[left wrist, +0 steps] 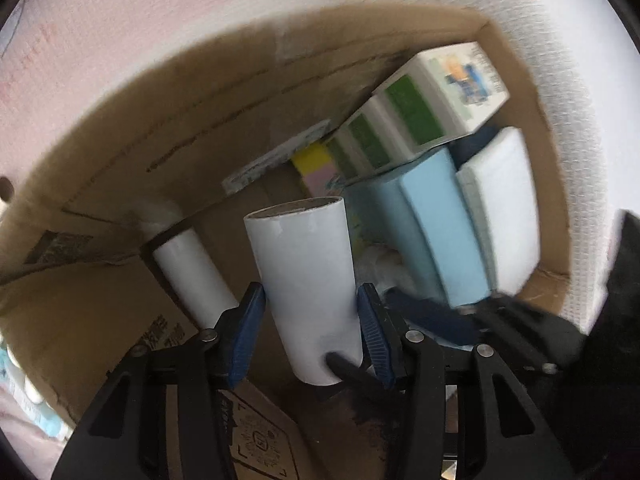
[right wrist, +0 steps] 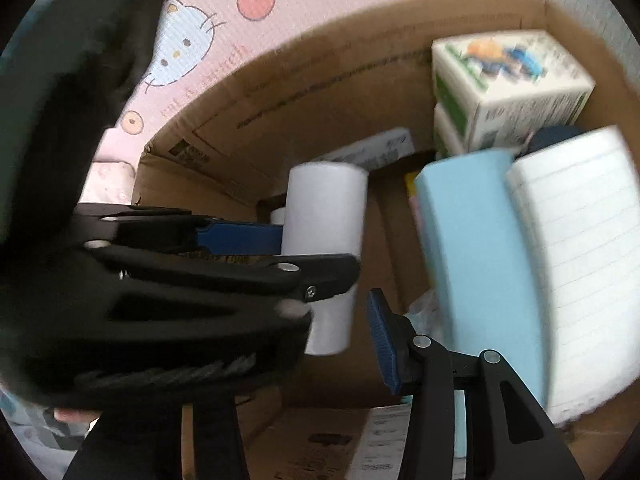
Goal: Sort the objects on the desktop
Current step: 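Lower the second tube into the box beside the blue case, then open the right gripper to release the tube inside the box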
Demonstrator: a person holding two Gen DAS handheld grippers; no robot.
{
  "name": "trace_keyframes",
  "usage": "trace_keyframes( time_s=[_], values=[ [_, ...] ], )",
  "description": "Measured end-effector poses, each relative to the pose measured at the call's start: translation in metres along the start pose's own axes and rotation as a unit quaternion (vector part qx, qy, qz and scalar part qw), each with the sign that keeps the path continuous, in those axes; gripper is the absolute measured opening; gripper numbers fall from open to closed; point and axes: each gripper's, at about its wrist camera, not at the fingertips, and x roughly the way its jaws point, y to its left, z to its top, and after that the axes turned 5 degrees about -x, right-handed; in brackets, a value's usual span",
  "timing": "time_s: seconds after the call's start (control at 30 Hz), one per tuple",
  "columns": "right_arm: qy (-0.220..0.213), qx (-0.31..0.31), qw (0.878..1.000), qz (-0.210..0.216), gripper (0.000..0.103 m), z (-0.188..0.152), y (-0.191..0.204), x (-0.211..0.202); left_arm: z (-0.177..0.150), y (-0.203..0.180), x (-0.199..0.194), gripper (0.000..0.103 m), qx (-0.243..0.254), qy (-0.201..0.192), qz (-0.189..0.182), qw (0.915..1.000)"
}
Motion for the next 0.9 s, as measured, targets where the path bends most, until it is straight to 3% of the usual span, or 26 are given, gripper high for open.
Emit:
trace_keyframes(
  time_s=[0.2, 0.27, 0.3, 0.33, 0.47, 0.6, 0.7, 0.77, 0.9],
  values=[
    [0.011, -0.020, 0.998, -0.055, 0.042, -0.005, 0.004, -0.008, 0.003, -0.002, 0.010, 0.052, -0.010, 0.011, 0.044, 0.9989],
    [0.013, -0.032, 0.996, -0.083, 0.029, -0.009, 0.007, -0.011, 0.003, -0.002, 0.016, 0.052, -0.011, 0.015, 0.059, 0.9981],
    [0.013, -0.044, 0.995, -0.093, 0.012, -0.010, 0.009, -0.013, 0.004, 0.000, 0.020, 0.052, -0.017, 0.022, 0.065, 0.9975],
    [0.007, -0.071, 0.991, -0.114, 0.010, -0.013, 0.014, -0.016, 0.005, 0.001, 0.023, 0.052, -0.023, 0.026, 0.066, 0.9972],
    [-0.021, -0.099, 0.982, -0.158, 0.010, -0.020, 0.021, -0.031, 0.010, 0.007, 0.032, 0.052, -0.043, 0.024, 0.090, 0.9947],
    [-0.036, -0.110, 0.961, -0.251, 0.010, -0.020, 0.018, -0.040, 0.015, 0.010, 0.033, 0.052, -0.057, 0.009, 0.123, 0.9908],
    [-0.037, -0.112, 0.960, -0.252, 0.010, -0.025, 0.016, -0.047, 0.018, 0.012, 0.033, 0.052, -0.066, -0.002, 0.146, 0.9871],
    [-0.043, -0.110, 0.955, -0.272, 0.010, -0.010, -0.008, -0.061, 0.018, 0.014, 0.033, 0.052, -0.070, -0.011, 0.158, 0.9849],
    [-0.051, -0.117, 0.946, -0.298, 0.010, -0.025, -0.010, -0.073, 0.019, 0.016, 0.032, 0.052, -0.078, -0.021, 0.176, 0.9811]
  ],
)
